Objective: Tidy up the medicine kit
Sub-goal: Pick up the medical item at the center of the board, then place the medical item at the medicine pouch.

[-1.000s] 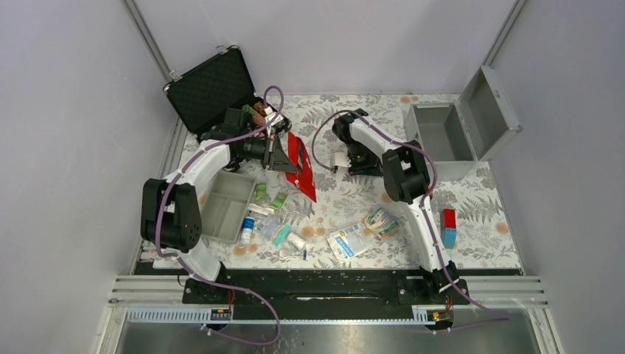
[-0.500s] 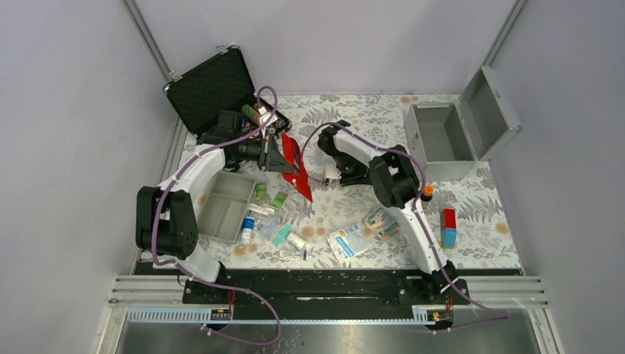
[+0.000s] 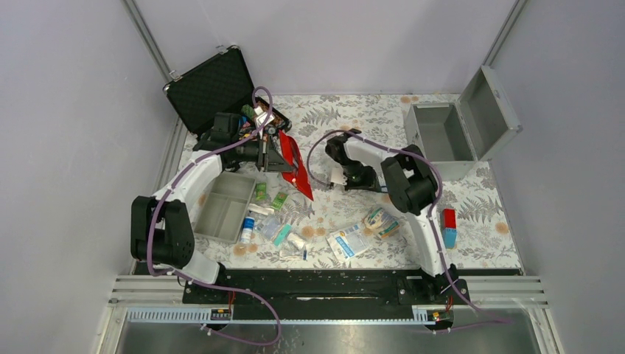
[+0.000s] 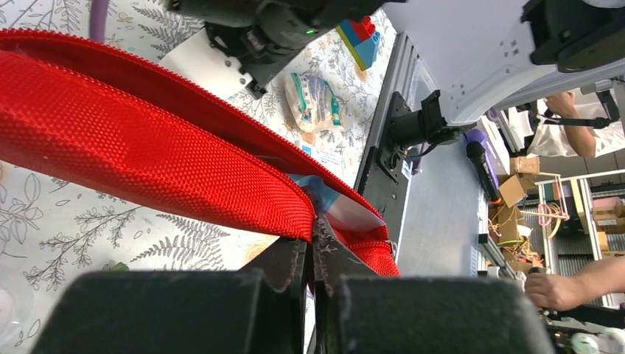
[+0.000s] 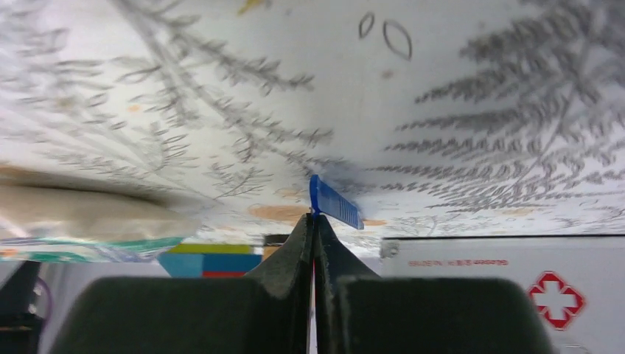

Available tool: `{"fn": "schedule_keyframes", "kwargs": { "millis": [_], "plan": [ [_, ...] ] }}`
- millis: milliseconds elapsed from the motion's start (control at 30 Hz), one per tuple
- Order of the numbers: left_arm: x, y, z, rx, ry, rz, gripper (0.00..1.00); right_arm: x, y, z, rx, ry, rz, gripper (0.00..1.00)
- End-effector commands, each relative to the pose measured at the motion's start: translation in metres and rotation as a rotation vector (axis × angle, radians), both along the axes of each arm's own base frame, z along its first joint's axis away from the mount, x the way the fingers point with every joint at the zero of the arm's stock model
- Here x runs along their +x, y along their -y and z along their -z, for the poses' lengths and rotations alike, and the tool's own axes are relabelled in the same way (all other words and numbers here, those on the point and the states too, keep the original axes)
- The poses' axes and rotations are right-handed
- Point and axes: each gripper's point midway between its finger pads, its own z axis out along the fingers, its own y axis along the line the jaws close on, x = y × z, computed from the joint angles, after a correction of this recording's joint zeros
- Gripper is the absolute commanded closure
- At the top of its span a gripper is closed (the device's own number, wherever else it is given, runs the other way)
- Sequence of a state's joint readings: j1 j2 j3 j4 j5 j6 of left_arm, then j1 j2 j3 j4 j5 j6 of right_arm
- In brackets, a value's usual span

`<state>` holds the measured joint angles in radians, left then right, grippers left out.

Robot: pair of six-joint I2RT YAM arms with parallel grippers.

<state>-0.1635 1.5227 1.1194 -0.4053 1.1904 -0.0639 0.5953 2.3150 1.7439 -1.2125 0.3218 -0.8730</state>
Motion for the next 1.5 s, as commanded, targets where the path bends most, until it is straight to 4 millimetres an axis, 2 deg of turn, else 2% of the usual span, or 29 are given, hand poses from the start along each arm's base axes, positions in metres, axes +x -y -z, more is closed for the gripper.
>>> {"fn": "schedule_keyframes", "kwargs": {
  "millis": [0,100,167,367,433,533,667,733,800,867,967,1100,1300,1467],
  "plan": [
    [0.013,-0.001,-0.02,-0.013,0.104,-0.029,1.0,0.005,-0.041,-0.045,0.298,0.173,0.129,1.0],
    [0.019,0.0,-0.019,-0.006,0.103,-0.037,1.0,0.002,-0.06,-0.073,0.431,0.209,0.184,1.0],
    [0.022,0.0,-0.017,0.0,0.098,-0.043,1.0,0.001,-0.068,-0.084,0.497,0.228,0.206,1.0],
    [0.024,-0.001,-0.012,0.017,0.097,-0.058,1.0,-0.006,-0.079,-0.083,0.582,0.213,0.263,1.0],
    [0.025,-0.003,-0.006,0.04,0.104,-0.072,1.0,-0.008,-0.087,-0.093,0.657,0.204,0.308,1.0],
    [0.028,-0.002,0.008,0.081,0.103,-0.058,1.0,-0.013,-0.103,-0.132,0.827,0.204,0.357,1.0],
    [0.028,0.018,0.029,0.105,0.069,0.026,1.0,-0.028,-0.135,-0.213,1.137,0.208,0.408,1.0],
    [0.025,0.031,0.038,0.111,0.056,0.057,1.0,-0.035,-0.152,-0.244,1.285,0.189,0.422,1.0],
    [0.02,0.044,0.046,0.112,0.036,0.079,1.0,-0.04,-0.166,-0.266,1.397,0.164,0.454,1.0],
    [0.015,0.055,0.053,0.113,0.017,0.094,1.0,-0.038,-0.179,-0.277,1.487,0.141,0.51,1.0],
    [0.007,0.064,0.064,0.118,-0.017,0.095,1.0,-0.035,-0.197,-0.277,1.545,0.048,0.627,1.0],
    [-0.004,0.065,0.078,0.125,-0.058,0.105,1.0,-0.02,-0.211,-0.25,1.504,-0.026,0.724,1.0],
    [-0.011,0.061,0.088,0.146,-0.075,0.1,1.0,0.001,-0.215,-0.201,1.416,0.0,0.769,1.0],
    [-0.013,0.061,0.092,0.149,-0.084,0.103,1.0,0.001,-0.215,-0.178,1.376,-0.023,0.806,1.0]
  ]
}}
